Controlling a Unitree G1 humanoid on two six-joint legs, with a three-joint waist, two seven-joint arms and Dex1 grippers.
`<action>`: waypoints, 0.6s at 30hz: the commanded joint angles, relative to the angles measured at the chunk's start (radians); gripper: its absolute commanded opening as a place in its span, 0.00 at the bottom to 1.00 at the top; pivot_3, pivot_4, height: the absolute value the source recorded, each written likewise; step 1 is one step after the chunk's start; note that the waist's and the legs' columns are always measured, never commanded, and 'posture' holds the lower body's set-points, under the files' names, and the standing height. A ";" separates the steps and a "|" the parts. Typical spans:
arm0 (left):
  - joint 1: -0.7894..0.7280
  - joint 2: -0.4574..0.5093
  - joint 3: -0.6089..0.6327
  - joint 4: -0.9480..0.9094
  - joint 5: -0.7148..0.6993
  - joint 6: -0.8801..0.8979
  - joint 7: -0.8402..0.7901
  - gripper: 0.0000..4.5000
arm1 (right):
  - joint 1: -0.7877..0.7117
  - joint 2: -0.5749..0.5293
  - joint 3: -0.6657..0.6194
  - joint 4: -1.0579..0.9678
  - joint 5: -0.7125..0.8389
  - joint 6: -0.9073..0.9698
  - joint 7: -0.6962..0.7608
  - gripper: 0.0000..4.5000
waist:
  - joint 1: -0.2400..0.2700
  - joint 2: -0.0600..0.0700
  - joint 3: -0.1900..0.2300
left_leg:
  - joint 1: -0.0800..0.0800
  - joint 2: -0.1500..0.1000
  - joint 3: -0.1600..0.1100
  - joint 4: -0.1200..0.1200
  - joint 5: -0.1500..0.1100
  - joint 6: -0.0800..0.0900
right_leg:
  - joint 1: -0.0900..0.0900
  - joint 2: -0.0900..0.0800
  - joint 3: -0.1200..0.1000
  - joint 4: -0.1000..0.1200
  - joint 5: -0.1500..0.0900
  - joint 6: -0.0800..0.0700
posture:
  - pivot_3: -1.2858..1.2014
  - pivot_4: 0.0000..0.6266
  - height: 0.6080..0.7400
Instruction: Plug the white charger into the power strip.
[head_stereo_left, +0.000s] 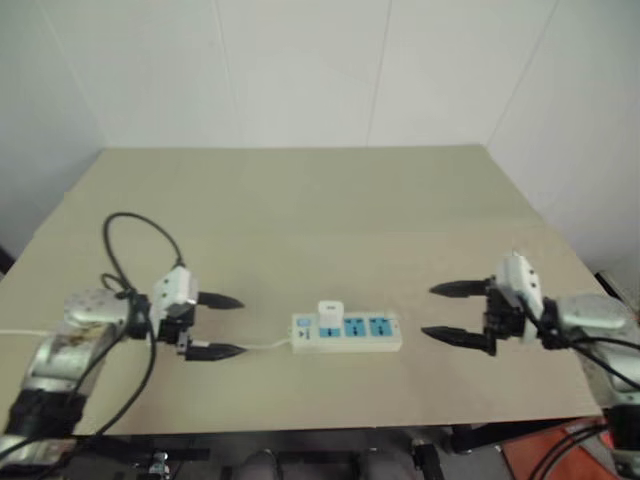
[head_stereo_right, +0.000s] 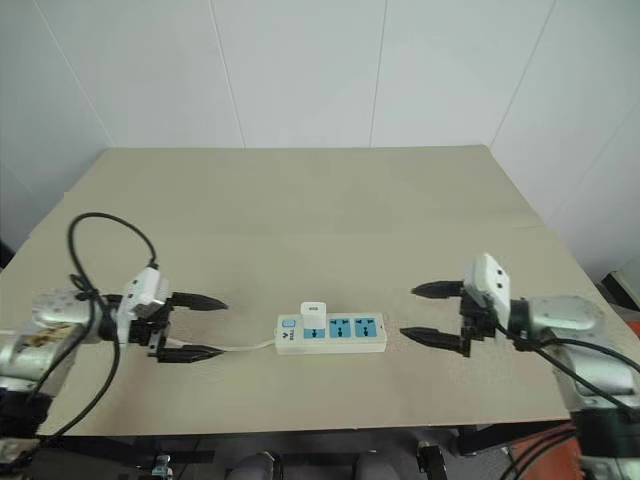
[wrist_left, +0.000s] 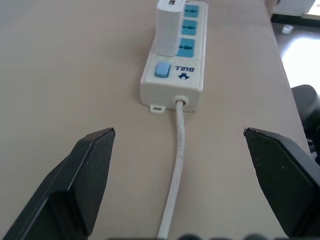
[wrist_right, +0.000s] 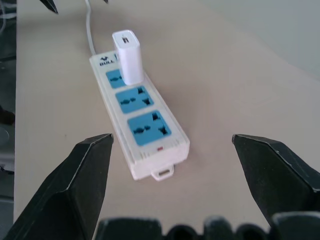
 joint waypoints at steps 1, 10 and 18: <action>0.073 0.046 0.108 -0.086 -0.059 0.036 0.015 1.00 | 0.066 -0.029 -0.097 -0.088 0.041 0.023 -0.036 1.00 | 0.000 0.000 0.000 | 0.000 0.000 0.000 0.000 0.000 0.000 | 0.000 0.000 0.000 0.000 0.000 0.000 | 0.52 0.24 1.00; 0.188 0.059 0.195 -0.188 -0.112 0.079 0.070 1.00 | 0.214 -0.063 -0.219 -0.155 0.044 0.032 -0.086 1.00 | 0.019 0.000 0.001 | 0.002 0.001 0.004 -0.003 0.000 0.000 | -0.001 -0.001 0.001 0.000 -0.004 -0.007 | 0.52 0.24 1.00; 0.151 0.043 0.156 -0.185 -0.114 0.082 0.088 1.00 | 0.224 -0.064 -0.217 -0.168 0.037 0.026 -0.110 1.00 | 0.020 0.000 0.001 | 0.001 0.001 0.005 -0.003 0.000 0.000 | -0.001 -0.001 0.001 0.000 -0.004 -0.008 | 0.52 0.24 1.00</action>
